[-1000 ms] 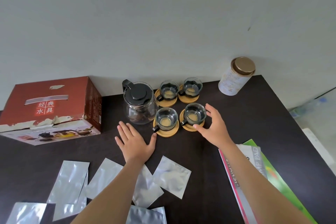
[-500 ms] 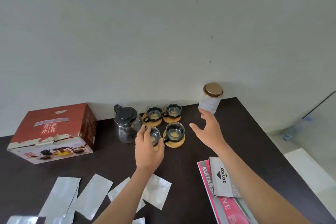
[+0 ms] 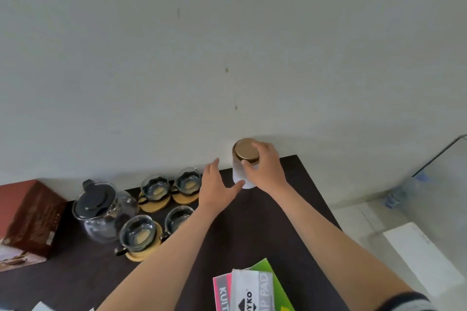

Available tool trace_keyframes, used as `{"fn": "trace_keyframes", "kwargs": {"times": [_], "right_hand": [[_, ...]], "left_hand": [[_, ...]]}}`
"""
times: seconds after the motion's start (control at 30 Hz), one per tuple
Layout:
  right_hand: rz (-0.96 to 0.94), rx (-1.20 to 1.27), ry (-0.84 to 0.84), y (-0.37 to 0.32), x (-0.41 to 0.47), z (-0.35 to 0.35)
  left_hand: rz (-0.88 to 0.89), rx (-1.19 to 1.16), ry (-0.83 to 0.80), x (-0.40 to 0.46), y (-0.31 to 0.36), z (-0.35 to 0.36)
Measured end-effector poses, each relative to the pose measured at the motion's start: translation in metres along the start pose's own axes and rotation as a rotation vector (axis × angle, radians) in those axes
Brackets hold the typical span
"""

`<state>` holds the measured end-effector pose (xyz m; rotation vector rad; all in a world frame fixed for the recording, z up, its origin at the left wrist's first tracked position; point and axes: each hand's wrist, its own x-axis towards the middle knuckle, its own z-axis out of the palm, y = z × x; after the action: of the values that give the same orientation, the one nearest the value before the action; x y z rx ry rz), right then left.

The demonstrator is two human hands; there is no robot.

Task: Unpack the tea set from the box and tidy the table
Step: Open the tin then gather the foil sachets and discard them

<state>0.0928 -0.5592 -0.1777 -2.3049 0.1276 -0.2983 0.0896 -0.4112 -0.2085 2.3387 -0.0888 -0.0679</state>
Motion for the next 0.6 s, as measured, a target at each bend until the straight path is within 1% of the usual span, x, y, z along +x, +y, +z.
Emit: {"fn": "trace_keyframes", "kwargs": {"times": [0.1, 0.2, 0.27, 0.43, 0.6], "right_hand": [[-0.024, -0.002, -0.031, 0.017, 0.019, 0.006], [-0.051, 0.019, -0.068, 0.032, 0.029, 0.016], [-0.069, 0.040, -0.049, 0.038, 0.031, 0.022], [-0.101, 0.068, 0.043, 0.043, 0.034, 0.026], [-0.147, 0.088, 0.041, 0.037, 0.032, 0.031]], "left_hand": [[-0.065, -0.026, -0.026, 0.027, 0.002, 0.021], [-0.091, -0.074, -0.051, 0.046, 0.001, 0.040], [-0.093, -0.103, -0.042, 0.056, 0.001, 0.049], [-0.071, -0.089, -0.006, 0.065, 0.000, 0.064], [-0.052, -0.075, 0.031, 0.059, -0.010, 0.055]]}}
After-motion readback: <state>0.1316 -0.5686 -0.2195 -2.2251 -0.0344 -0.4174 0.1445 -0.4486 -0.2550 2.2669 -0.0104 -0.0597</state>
